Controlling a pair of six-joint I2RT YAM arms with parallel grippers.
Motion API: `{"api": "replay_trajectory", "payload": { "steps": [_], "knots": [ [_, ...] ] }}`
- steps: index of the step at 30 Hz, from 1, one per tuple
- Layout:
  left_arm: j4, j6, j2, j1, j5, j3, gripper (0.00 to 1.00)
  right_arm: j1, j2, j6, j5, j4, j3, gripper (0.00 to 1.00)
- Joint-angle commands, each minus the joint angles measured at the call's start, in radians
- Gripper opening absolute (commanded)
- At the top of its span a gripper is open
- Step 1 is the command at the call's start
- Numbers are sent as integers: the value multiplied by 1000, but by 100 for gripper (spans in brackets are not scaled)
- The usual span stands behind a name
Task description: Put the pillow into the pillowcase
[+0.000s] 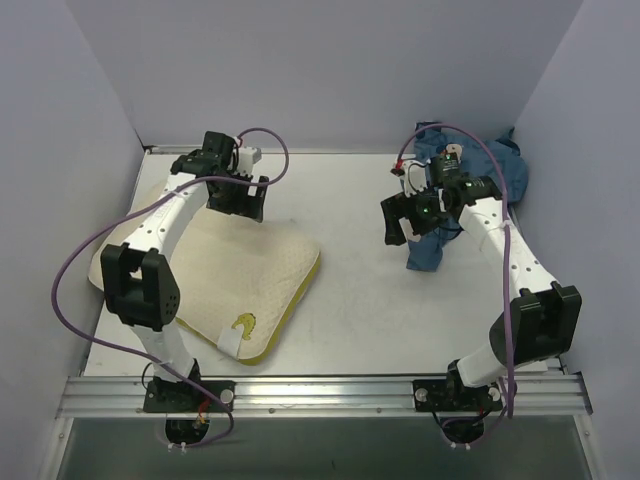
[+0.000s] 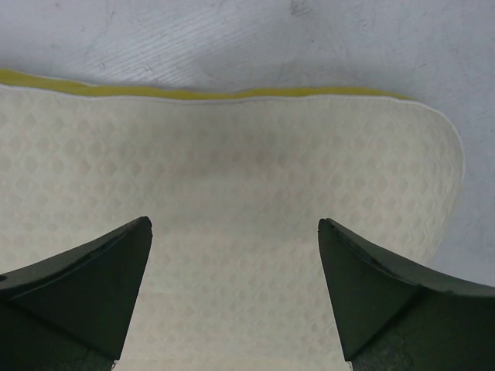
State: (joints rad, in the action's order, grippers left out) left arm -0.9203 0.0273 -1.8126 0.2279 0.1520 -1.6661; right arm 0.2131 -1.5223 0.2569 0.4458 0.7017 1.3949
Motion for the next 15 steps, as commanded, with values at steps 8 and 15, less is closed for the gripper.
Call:
{"api": "replay_trajectory", "payload": {
  "steps": [8, 15],
  "knots": [
    [66, -4, 151, -18, 34, -38, 97, -41, -212, -28, -236, -65, 291, 100],
    [41, 16, 183, -28, 133, -24, 97, -121, -456, -146, -360, -139, 613, 100]
  ]
}}
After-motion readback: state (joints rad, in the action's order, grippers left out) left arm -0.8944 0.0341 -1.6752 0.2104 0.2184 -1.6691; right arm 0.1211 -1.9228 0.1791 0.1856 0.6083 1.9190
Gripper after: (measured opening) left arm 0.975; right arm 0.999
